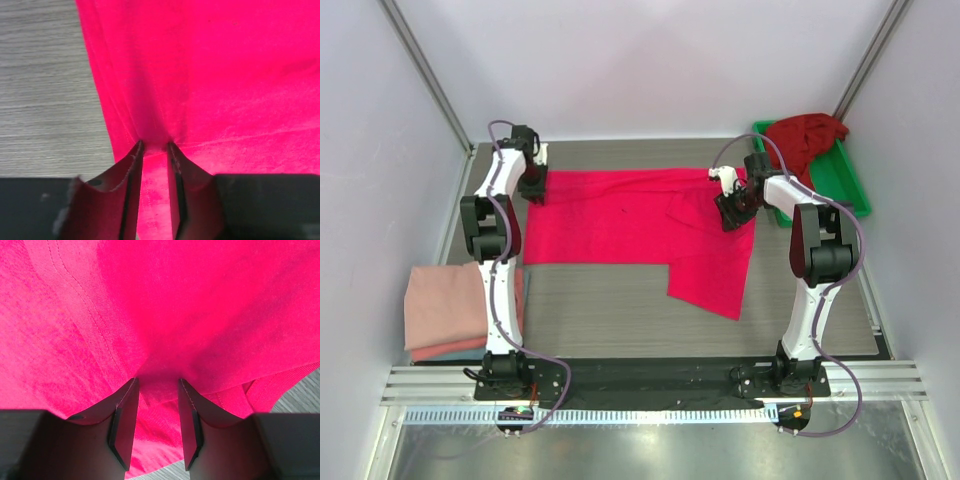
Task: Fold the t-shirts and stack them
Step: Fold the tshirt
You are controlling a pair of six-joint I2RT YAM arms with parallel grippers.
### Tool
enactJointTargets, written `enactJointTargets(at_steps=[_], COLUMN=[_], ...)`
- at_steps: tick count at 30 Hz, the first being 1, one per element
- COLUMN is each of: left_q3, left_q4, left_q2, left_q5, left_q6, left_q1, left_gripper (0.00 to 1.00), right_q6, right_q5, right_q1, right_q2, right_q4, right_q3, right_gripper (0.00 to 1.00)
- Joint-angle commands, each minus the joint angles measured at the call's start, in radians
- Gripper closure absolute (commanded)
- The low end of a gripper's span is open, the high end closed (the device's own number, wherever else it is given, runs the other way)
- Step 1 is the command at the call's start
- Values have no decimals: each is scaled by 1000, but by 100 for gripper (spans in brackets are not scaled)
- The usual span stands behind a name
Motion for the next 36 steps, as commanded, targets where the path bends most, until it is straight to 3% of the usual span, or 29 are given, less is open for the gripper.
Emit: enactJointTargets(at_steps=[1,10,28,36], left_q3=[-15,24,120,84], left_q4=[-20,-12,-40,-81], left_q2=[-18,-32,-78,-70], left_q5=[32,17,-23,3], left_q6=[-17,-3,152,151], left_q1=[31,34,34,31], left_gripper=[76,99,99,97], right_q6=[-10,-14,-90,-143], right_q5=[16,29,62,82], right_q1=[6,8,9,6], right_q2=[-15,-15,-20,-78], right_q4=[20,21,-14,-71], right_q3=[-13,-17,-34,-44], right_gripper=[57,57,57,57])
